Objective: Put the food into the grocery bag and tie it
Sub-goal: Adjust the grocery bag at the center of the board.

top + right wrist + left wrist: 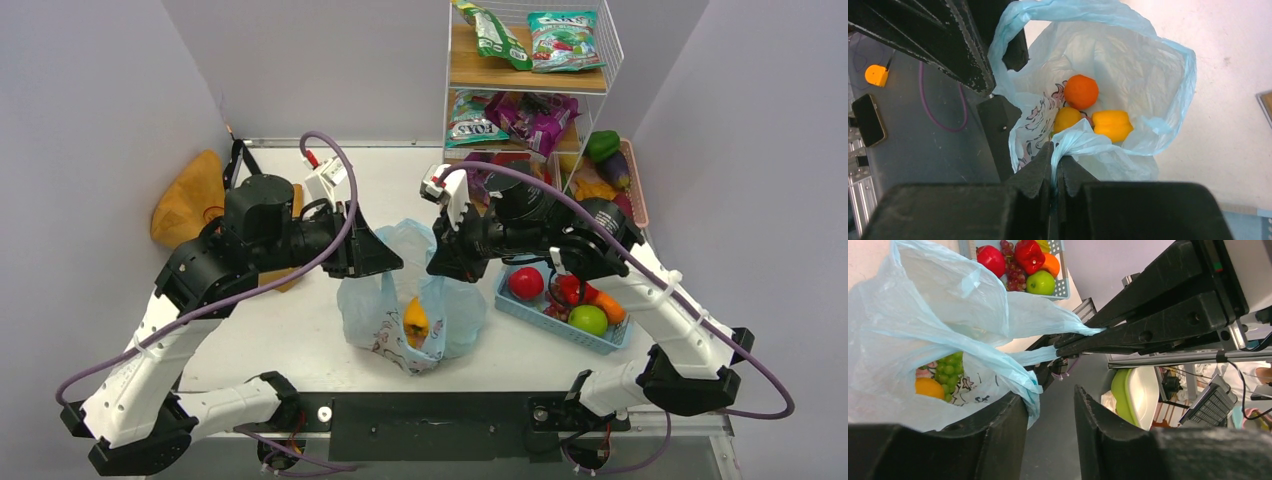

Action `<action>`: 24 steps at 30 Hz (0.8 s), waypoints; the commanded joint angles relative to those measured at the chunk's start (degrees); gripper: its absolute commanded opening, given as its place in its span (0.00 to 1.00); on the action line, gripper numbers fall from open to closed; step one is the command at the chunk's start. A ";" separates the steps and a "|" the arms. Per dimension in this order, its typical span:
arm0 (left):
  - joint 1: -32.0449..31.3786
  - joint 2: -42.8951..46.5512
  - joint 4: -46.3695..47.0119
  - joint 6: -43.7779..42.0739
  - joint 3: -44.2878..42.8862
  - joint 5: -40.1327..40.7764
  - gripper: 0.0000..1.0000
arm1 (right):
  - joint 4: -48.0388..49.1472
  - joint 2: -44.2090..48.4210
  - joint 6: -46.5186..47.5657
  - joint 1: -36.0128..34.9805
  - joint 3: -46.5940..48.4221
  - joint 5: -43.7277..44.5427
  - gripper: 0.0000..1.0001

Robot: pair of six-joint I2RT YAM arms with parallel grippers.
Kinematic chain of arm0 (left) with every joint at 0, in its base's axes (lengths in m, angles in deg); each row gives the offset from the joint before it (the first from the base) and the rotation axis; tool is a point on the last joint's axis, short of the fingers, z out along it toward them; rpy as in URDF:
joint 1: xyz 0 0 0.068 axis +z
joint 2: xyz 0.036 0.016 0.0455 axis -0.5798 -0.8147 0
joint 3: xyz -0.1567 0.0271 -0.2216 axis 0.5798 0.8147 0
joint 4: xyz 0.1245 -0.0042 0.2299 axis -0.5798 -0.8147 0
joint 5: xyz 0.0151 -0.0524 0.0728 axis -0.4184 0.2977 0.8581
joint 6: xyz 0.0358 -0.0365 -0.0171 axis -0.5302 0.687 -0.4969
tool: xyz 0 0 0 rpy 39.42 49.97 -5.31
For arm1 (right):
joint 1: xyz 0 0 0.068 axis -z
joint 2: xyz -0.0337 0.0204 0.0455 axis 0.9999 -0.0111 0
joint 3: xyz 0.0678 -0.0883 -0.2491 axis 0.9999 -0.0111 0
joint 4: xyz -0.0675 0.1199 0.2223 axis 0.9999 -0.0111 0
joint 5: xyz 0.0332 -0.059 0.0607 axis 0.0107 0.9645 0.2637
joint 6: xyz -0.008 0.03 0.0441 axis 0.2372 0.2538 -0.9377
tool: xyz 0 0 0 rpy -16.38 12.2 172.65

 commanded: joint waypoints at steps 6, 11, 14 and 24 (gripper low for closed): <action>0.33 2.63 -7.70 -3.75 -0.56 5.02 0.56 | 4.48 -0.85 2.92 0.16 -1.26 -8.15 0.00; 0.28 2.35 -15.06 -5.19 -5.32 10.77 0.60 | 4.61 -2.28 3.00 -0.03 -1.56 -10.01 0.00; 0.31 2.44 -19.71 -5.79 -7.63 13.43 0.60 | 4.56 -3.08 2.77 -0.43 -1.98 -11.21 0.00; 0.25 8.47 -23.92 -9.64 -14.11 21.68 0.56 | 4.90 -4.64 2.04 -1.23 -3.80 -12.02 0.00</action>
